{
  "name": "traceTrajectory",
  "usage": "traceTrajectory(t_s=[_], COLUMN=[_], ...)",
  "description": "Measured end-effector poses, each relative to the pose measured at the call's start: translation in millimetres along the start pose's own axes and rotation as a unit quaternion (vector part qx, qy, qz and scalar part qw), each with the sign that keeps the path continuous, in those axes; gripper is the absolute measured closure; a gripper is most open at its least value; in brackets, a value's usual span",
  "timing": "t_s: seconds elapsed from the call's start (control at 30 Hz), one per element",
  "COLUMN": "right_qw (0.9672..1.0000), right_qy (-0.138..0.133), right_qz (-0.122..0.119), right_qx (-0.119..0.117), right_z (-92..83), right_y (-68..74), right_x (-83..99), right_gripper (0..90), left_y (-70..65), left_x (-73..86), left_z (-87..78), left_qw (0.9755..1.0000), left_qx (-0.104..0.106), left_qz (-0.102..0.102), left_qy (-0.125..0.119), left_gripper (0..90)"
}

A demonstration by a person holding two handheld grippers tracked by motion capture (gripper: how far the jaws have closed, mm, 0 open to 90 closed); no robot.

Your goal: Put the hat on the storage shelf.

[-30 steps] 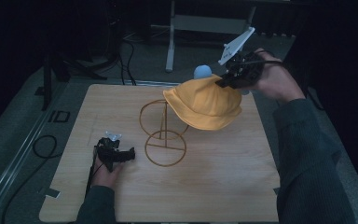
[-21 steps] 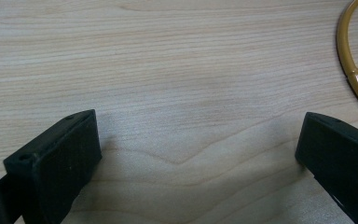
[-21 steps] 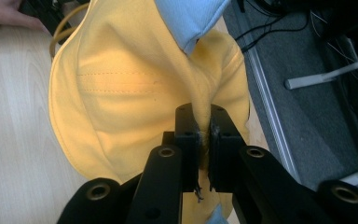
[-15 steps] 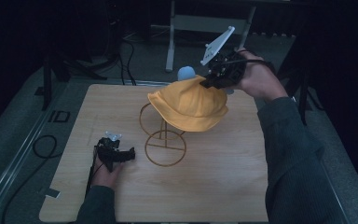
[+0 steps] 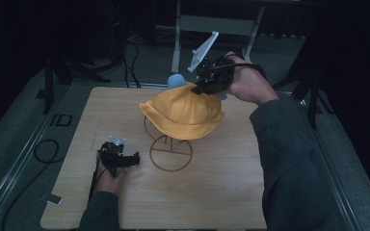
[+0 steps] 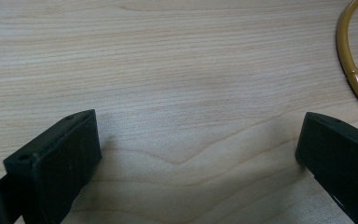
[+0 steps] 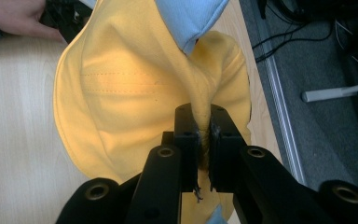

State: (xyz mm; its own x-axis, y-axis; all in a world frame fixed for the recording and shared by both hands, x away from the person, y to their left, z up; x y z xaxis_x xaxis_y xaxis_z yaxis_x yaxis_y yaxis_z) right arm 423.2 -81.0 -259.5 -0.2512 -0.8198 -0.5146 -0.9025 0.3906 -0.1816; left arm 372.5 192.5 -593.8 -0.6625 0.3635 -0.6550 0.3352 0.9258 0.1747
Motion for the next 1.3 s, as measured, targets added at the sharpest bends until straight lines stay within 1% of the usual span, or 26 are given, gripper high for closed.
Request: traceTrajectory(t_s=[0.17,0.33,0.5,0.57,0.63,0.77,0.87,0.93,1.07,1.1,1.17,1.23,1.3], right_qw=[1.0,0.9998,0.9997,0.9996,0.9995,0.9991,0.9989,0.9989,0.9988,0.9988,0.9988,0.999,0.9994], right_qy=[0.0,0.006,0.01,0.011,0.01,0.017,0.02,0.023,0.032,0.035,0.036,0.033,0.026], right_qz=[-0.01,-0.017,-0.021,-0.021,-0.021,-0.023,-0.021,-0.022,-0.019,-0.02,-0.019,-0.018,-0.01], right_qx=[0.0,0.001,-0.009,-0.012,-0.02,-0.031,-0.037,-0.036,-0.033,-0.028,-0.026,-0.025,-0.021], right_z=[7.0,18.4,32.4,34.7,41.2,50.6,55.3,57.1,61.7,63.0,63.7,62.8,60.4], right_y=[8.3,15.7,21.4,22.7,27.1,32.2,33.9,33.7,33.1,33.0,33.5,33.5,31.3], right_x=[-14.5,-25.3,-31.1,-32.1,-34.8,-35.8,-35.4,-34.5,-30.9,-30.3,-30.1,-30.6,-31.1], right_gripper=[83.8,83.2,82.2,81.8,79.2,73.9,72.0,71.8,74.2,74.3,73.7,67.7,58.3], left_y=[0.0,0.0,0.0,0.0,0.0,0.0,0.0,0.0,-0.1,0.1,0.1,0.1,0.1], left_x=[0.0,0.0,0.0,0.0,0.0,0.0,0.0,0.0,-0.1,-0.1,-0.1,-0.1,-0.1], left_z=[0.1,0.0,0.0,0.0,0.0,0.0,0.0,0.0,0.2,0.2,0.2,0.2,0.1], left_qw=[1.0,1.0,1.0,1.0,1.0,1.0,1.0,1.0,1.0,1.0,1.0,1.0,1.0], left_qx=[0.0,0.0,0.0,0.0,0.0,0.0,0.0,0.0,-0.001,-0.001,-0.001,-0.001,-0.001], left_qz=[0.0,0.0,0.0,0.0,0.0,0.0,0.0,0.0,-0.001,0.0,0.0,0.0,0.0], left_qy=[-0.001,0.0,0.0,0.0,0.0,0.0,0.0,0.0,-0.002,-0.001,-0.001,-0.001,-0.001], left_gripper=[0.0,0.0,0.0,0.0,0.0,0.0,0.0,0.0,0.0,0.0,0.0,0.0,0.0])
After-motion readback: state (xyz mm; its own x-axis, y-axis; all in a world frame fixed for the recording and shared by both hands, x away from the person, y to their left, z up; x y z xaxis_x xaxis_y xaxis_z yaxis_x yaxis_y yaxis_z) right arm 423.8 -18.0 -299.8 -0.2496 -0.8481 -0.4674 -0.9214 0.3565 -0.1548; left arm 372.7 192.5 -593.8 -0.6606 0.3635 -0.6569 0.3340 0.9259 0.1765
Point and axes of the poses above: each handheld gripper's, and its own axes: z roughly forward along the jaws, x roughly out of its underside, y roughly to its left, the point moved 4 cm from there along z, roughly forward along the jaws, and after that the axes turned 15 degrees about z, right-handed, at the moved point
